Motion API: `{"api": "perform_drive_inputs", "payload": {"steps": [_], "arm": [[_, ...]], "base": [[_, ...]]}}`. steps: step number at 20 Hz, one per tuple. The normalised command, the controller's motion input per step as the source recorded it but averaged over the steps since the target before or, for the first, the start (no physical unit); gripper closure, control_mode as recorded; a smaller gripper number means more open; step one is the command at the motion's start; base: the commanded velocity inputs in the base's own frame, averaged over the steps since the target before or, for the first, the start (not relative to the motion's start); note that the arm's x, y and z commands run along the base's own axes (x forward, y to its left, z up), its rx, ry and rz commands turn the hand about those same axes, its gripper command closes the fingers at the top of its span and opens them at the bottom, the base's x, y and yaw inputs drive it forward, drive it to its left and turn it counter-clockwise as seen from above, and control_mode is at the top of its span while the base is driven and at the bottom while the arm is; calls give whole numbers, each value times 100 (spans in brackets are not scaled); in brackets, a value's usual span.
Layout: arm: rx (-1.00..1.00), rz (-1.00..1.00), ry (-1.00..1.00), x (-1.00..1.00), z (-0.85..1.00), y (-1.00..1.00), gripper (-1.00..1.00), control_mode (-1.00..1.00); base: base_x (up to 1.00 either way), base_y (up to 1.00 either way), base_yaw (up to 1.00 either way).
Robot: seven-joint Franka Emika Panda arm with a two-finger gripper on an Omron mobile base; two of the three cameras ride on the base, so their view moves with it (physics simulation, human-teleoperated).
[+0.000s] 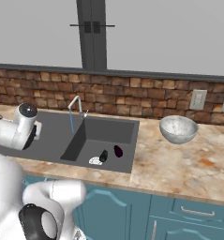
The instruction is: Pick the eggplants from the sink and place them in one bowl. Place the orange in the other bowl. Then turn off the sink faucet.
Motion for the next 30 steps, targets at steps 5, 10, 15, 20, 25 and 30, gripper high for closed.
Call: {"api": "perform_drive_inputs", "payload": {"steps": [5, 10, 15, 20, 25, 30], "arm": [[-1, -11, 17, 0, -1, -83, -100, -100], [-11, -9, 22, 17, 0, -64, -100, -100], [-22, -7, 20, 32, 0, -44, -100, -100], [-15, 0, 16, 47, 0, -50, -100, -100], [-8, 0, 16, 54, -12, -54, -100, -100], [-1, 0, 12, 53, -33, -61, -100, -100]], "base": [[0, 0, 0], [0, 0, 0], [0, 0, 0], [0, 0, 0], [0, 0, 0], [0, 0, 0]]}}
